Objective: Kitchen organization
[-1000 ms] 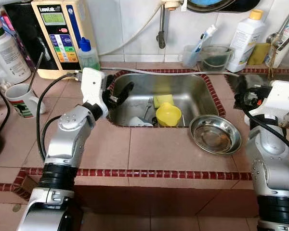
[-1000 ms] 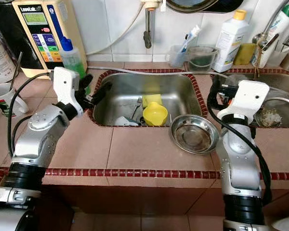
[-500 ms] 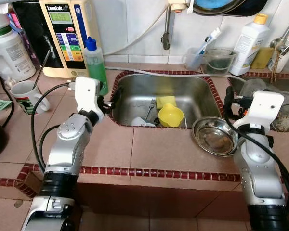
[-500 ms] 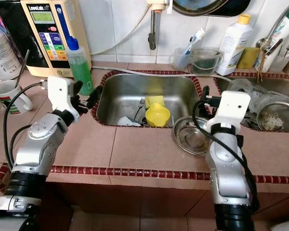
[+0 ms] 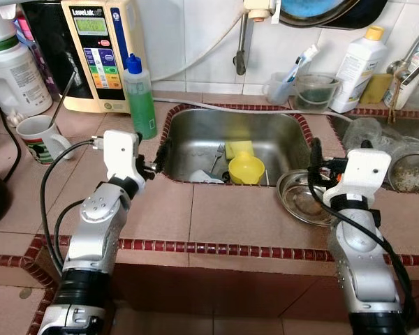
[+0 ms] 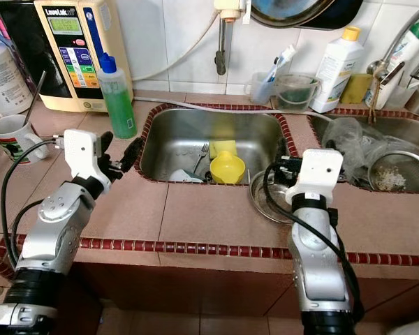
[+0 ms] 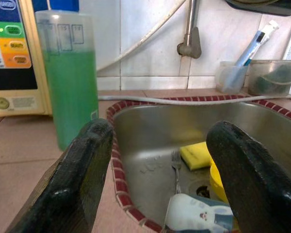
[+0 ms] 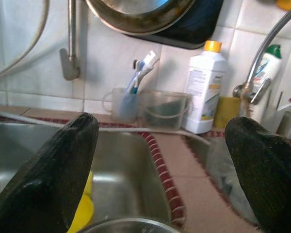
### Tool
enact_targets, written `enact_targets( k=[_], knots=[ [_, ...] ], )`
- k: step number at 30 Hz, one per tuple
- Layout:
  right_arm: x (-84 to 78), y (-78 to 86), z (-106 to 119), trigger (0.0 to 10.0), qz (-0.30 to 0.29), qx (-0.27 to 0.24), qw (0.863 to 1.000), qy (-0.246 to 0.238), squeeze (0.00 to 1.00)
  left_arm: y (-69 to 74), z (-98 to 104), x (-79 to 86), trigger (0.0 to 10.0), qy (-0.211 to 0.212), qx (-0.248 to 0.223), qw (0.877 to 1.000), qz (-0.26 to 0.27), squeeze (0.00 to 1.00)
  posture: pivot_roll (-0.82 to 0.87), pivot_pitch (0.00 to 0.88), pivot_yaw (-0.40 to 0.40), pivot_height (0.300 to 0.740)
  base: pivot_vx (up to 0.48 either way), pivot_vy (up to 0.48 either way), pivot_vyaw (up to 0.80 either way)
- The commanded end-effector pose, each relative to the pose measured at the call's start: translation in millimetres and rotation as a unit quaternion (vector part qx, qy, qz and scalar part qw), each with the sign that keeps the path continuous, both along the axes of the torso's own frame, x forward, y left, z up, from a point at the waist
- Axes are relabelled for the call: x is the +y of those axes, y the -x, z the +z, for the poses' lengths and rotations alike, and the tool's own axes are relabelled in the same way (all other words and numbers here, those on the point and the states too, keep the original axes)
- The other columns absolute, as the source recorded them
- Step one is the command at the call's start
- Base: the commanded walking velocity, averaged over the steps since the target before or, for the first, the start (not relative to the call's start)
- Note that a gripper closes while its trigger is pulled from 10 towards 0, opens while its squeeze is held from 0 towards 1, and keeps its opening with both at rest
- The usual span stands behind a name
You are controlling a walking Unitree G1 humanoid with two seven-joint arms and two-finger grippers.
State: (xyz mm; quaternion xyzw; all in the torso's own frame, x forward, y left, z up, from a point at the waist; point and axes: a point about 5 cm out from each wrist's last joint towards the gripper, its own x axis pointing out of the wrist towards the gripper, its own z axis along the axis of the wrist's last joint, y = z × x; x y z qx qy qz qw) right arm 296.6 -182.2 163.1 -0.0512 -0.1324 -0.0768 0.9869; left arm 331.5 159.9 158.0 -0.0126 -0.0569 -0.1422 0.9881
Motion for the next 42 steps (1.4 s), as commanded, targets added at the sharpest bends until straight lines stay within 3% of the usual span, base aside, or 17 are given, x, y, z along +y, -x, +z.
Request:
enact_targets(
  k=[1,12,26,34,42],
  knots=[
    [2.5,3.1,-0.3,10.0,0.007,-0.008,1.0,0.004,0.0,2.7,3.1,0.7,10.0,0.001,-0.011,1.0,0.001,0.0,-0.14,0.0,-0.009,0.74,0.0,0.0,0.0],
    [12.0,15.5,-22.1,10.0,0.038,0.005,0.999,0.005,0.0,14.8,-8.2,0.1,10.0,-0.01,-0.015,1.0,-0.004,0.0,-0.15,0.0,-0.012,0.74,0.0,0.0,0.0],
    [19.2,29.2,-48.8,10.0,0.057,0.031,0.998,0.002,0.0,35.0,-31.8,-5.8,10.0,0.013,-0.006,1.0,-0.019,0.0,-0.14,0.0,-0.018,0.74,0.0,0.0,0.0],
    [20.2,37.0,-71.8,10.0,0.074,0.063,0.995,0.003,0.0,48.3,-62.7,-4.3,10.0,0.019,0.04,0.999,-0.028,0.0,-0.14,0.0,-0.023,0.74,0.0,0.0,0.0],
    [16.5,33.6,-71.9,10.0,0.083,0.07,0.994,-0.013,0.0,46.6,-58.5,-4.2,10.0,0.012,0.03,0.999,-0.029,0.0,-0.14,0.0,-0.027,0.74,0.0,0.0,0.0]
  ],
)
